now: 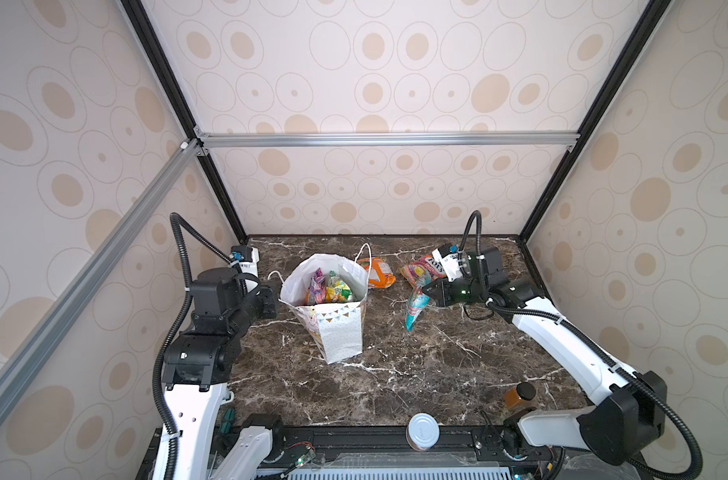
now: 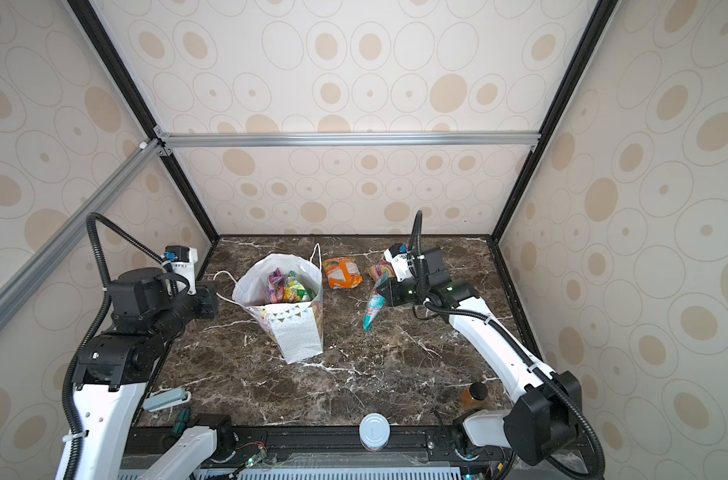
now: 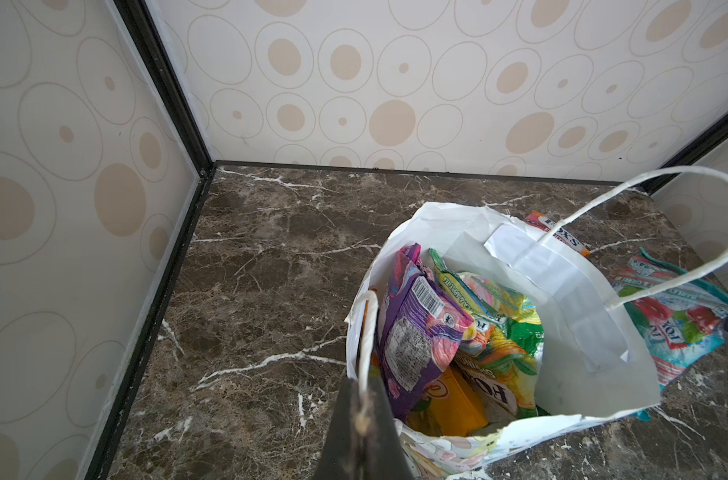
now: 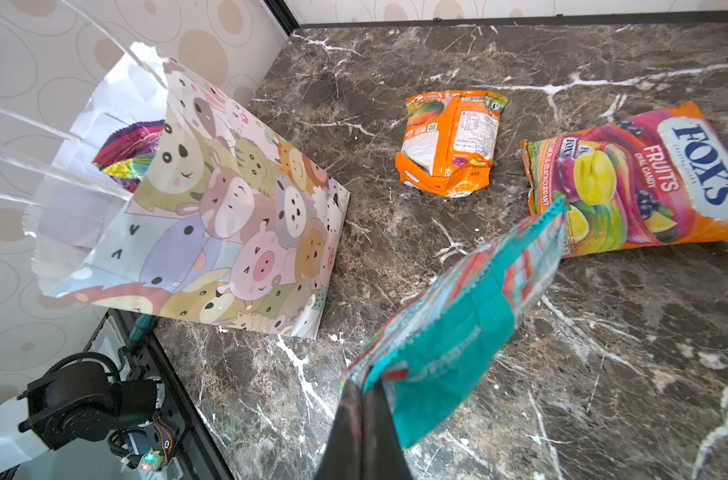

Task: Place the snacks into the paper bag
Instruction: 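Lift the teal packet off the table with the right gripper, then carry the teal packet with the right gripper over the paper bag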

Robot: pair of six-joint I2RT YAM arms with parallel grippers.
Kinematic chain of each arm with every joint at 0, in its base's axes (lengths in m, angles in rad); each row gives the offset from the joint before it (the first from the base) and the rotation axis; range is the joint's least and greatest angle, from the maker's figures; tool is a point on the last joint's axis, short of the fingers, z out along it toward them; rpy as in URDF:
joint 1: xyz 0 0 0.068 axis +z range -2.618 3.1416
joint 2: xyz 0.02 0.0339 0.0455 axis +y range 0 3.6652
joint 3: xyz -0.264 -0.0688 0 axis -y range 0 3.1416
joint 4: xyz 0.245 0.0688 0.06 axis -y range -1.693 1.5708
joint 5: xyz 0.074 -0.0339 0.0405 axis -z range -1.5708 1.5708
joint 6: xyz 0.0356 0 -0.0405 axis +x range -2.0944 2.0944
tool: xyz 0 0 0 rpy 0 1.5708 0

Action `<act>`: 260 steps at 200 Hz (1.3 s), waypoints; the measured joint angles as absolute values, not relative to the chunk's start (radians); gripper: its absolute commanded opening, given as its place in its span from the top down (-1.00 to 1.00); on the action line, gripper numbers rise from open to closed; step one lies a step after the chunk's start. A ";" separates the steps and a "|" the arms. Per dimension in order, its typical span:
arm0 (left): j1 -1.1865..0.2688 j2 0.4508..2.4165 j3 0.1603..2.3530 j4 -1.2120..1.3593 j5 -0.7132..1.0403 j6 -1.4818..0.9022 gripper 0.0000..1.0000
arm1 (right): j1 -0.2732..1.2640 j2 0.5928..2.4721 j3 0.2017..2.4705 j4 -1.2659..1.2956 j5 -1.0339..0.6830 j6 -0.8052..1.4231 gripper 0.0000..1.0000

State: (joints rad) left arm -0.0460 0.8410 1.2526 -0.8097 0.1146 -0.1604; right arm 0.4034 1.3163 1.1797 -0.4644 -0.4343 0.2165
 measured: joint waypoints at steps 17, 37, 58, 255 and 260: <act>-0.046 0.841 1.253 -0.809 0.115 -0.161 1.00 | 0.403 1.301 1.187 -0.473 -0.434 0.216 1.00; -0.046 0.841 1.253 -0.809 0.115 -0.161 1.00 | 0.403 1.290 1.199 -0.482 -0.434 0.216 1.00; -0.046 0.841 1.253 -0.809 0.115 -0.160 1.00 | 0.403 1.282 1.208 -0.492 -0.434 0.216 1.00; -0.046 0.838 1.252 -0.810 0.116 -0.161 1.00 | 0.473 1.224 1.424 -0.609 -0.438 0.199 1.00; -0.046 0.838 1.252 -0.810 0.117 -0.161 1.00 | 0.479 1.224 1.430 -0.611 -0.436 0.197 1.00</act>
